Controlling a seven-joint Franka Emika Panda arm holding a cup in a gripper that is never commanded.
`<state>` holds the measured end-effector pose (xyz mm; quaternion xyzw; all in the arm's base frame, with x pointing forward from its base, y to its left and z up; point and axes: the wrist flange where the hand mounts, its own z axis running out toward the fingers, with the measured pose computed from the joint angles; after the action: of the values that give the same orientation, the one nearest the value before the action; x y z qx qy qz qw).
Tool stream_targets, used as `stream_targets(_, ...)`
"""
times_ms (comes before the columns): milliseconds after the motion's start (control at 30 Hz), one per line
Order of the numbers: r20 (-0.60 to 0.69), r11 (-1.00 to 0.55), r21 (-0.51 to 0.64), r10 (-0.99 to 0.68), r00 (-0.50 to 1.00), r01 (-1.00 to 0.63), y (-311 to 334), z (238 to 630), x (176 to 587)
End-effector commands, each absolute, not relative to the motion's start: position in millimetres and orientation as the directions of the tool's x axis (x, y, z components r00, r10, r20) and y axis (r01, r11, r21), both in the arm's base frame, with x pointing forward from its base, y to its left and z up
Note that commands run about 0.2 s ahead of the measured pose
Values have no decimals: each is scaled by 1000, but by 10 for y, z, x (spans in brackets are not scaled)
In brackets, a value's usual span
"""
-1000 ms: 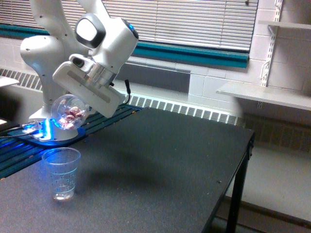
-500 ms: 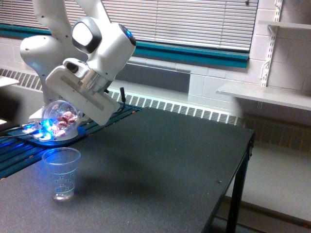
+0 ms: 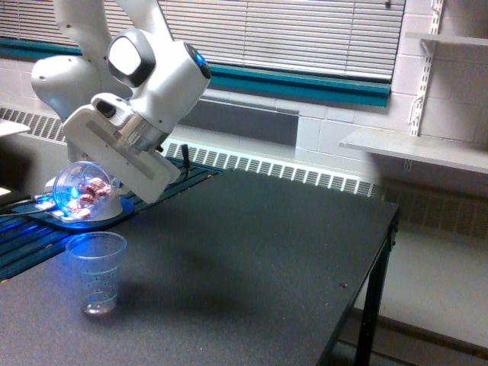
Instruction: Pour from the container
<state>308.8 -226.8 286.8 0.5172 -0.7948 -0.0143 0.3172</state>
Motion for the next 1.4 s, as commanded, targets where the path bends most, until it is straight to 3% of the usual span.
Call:
stream_targets(33, 492, 452, 383, -838, -236, -805, -2331, 2852, 3053)
stream_targets(1400, 506, 392, 464, -853, -126, -795, -2403, 2771, 3196)
